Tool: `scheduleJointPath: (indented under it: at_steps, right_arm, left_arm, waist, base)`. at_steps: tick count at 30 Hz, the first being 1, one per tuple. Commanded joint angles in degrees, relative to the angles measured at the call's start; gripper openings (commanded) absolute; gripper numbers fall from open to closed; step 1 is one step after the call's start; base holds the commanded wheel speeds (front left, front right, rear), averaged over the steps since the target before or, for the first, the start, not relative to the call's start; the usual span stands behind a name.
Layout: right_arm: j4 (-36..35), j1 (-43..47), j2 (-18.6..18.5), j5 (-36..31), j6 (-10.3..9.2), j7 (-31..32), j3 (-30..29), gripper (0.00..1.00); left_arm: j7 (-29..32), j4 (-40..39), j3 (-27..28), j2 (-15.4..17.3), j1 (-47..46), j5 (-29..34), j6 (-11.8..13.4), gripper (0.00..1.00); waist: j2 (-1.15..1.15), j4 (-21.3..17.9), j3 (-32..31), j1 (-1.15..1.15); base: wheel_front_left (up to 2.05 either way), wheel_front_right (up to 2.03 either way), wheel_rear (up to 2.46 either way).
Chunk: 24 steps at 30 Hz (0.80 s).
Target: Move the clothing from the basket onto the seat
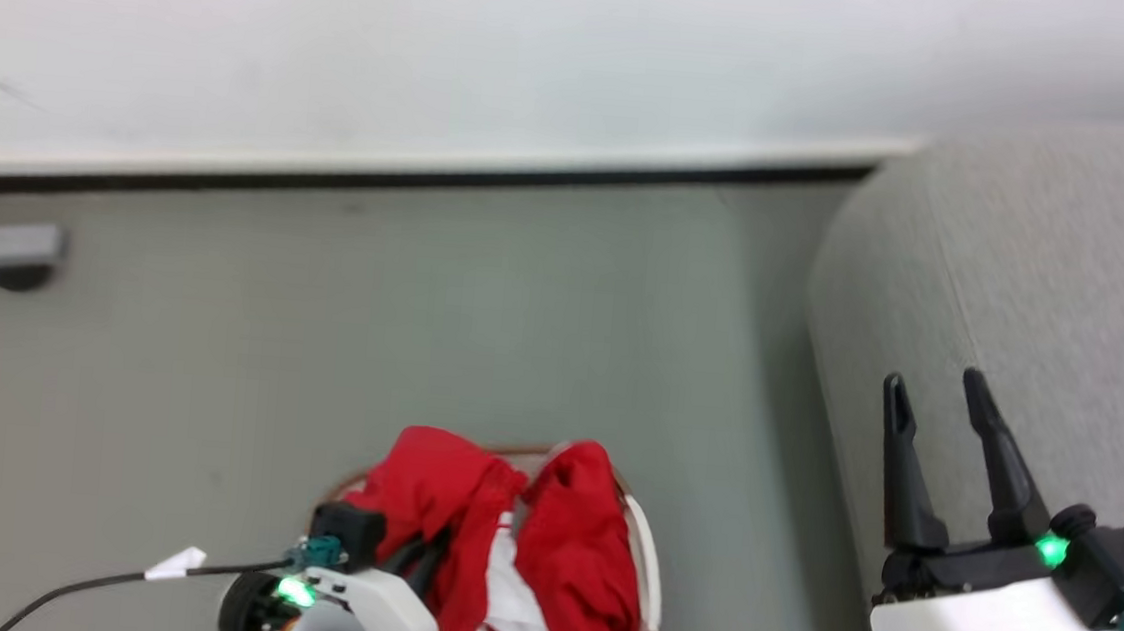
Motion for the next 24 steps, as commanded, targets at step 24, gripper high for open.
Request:
scheduleJointPath:
  at_steps: [24]
  right_arm:
    - [1.2, 5.5, -0.1, 0.1, -0.12, 0.0, 3.5, 1.0]
  left_arm:
    - [-0.1, -29.7, 0.0, 2.1, -0.4, -1.9, 0.1, 0.0]
  waist:
    - [0.0, 7.8, -11.0, 0.01]
  base:
    - [0.0, 0.0, 0.0]
